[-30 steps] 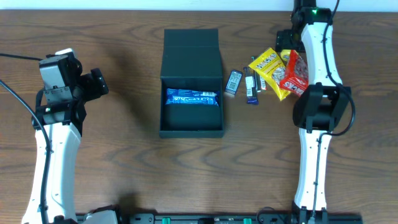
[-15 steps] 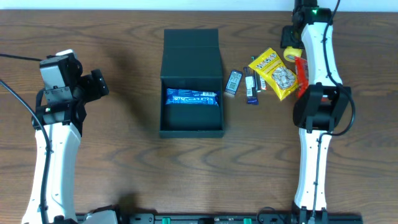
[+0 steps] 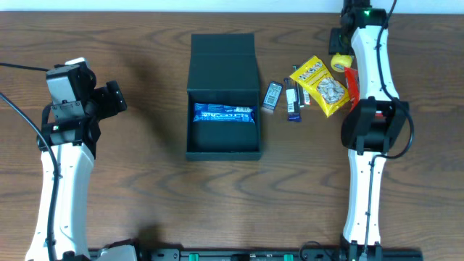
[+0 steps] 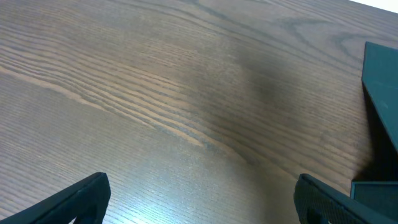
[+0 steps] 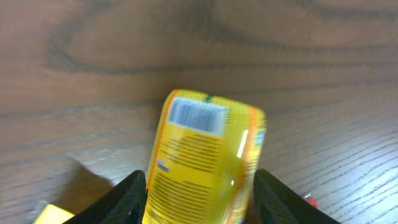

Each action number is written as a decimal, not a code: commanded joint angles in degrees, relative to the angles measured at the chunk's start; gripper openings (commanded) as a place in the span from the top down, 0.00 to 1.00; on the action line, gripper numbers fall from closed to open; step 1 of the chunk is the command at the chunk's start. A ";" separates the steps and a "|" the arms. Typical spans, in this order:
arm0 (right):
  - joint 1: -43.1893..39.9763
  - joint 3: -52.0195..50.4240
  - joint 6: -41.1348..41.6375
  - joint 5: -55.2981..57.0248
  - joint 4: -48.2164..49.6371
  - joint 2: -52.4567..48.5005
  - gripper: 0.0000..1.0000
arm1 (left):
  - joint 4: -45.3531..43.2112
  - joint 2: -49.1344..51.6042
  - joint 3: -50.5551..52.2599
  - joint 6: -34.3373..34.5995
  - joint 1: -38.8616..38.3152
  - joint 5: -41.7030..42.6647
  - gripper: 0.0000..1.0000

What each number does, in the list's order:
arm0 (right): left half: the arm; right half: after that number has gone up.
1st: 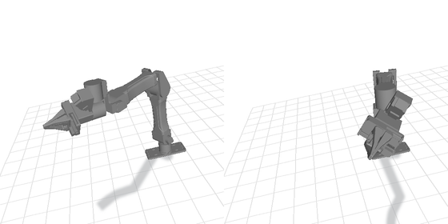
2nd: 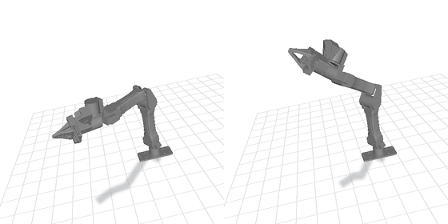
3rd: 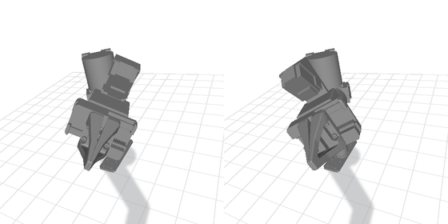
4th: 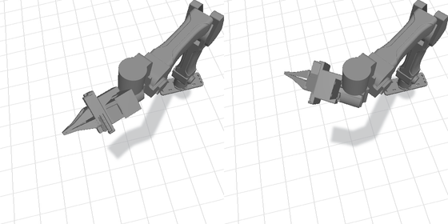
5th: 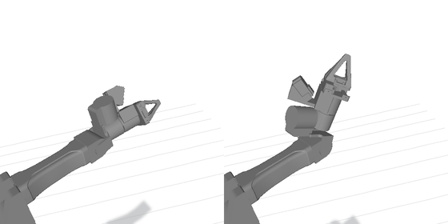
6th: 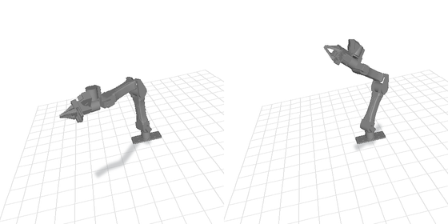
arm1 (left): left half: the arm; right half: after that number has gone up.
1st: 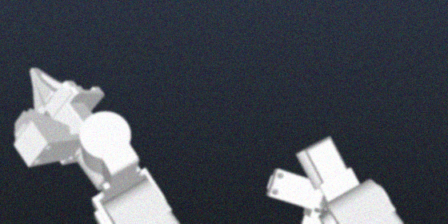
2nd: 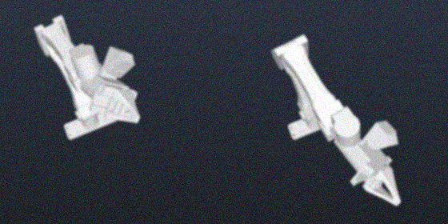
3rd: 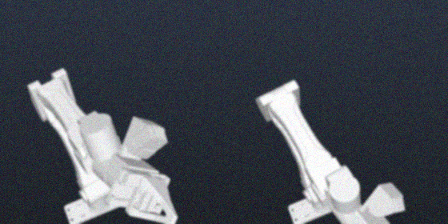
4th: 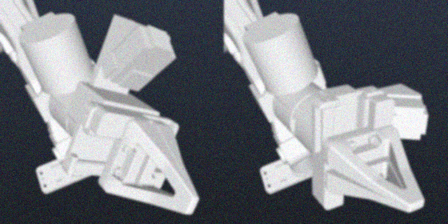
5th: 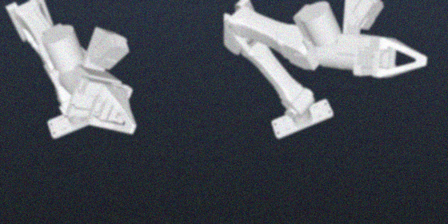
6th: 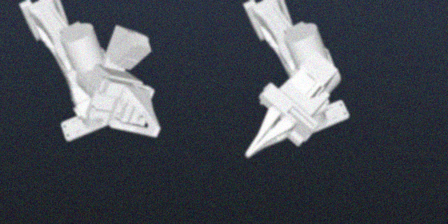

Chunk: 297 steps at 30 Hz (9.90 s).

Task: Pack container
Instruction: 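Grasp the yellow bottle with the right gripper and lift it, then move the right gripper rightward over the red snack bag, then descend and grasp the red snack bag with the right gripper, then carry the red bag leftward and lower it into the black box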

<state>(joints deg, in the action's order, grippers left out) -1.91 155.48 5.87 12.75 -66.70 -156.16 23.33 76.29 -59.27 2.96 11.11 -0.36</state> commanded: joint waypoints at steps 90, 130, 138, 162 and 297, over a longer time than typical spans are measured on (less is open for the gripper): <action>2.29 1.99 10.67 -11.37 3.17 -4.15 0.63 | -1.09 0.13 -1.44 0.00 0.22 -0.07 0.05; 17.07 6.08 13.64 -11.78 -5.81 -3.93 0.72 | -1.09 0.13 -1.44 0.00 0.22 -0.04 0.05; 17.38 6.08 13.62 -11.76 -6.25 -3.93 0.49 | -1.05 0.13 -1.44 0.00 0.22 -0.04 0.05; 15.06 6.12 9.64 -10.05 -4.22 4.92 0.01 | -0.90 0.13 -1.44 0.00 0.22 -0.07 0.05; 47.50 -25.09 26.53 -13.25 -14.19 21.14 0.57 | -0.94 0.20 -1.44 -33.18 7.63 32.41 0.05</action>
<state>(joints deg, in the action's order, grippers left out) 44.69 130.32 33.01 -0.56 -80.75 -135.15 22.15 76.29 -59.27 -28.99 18.37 31.14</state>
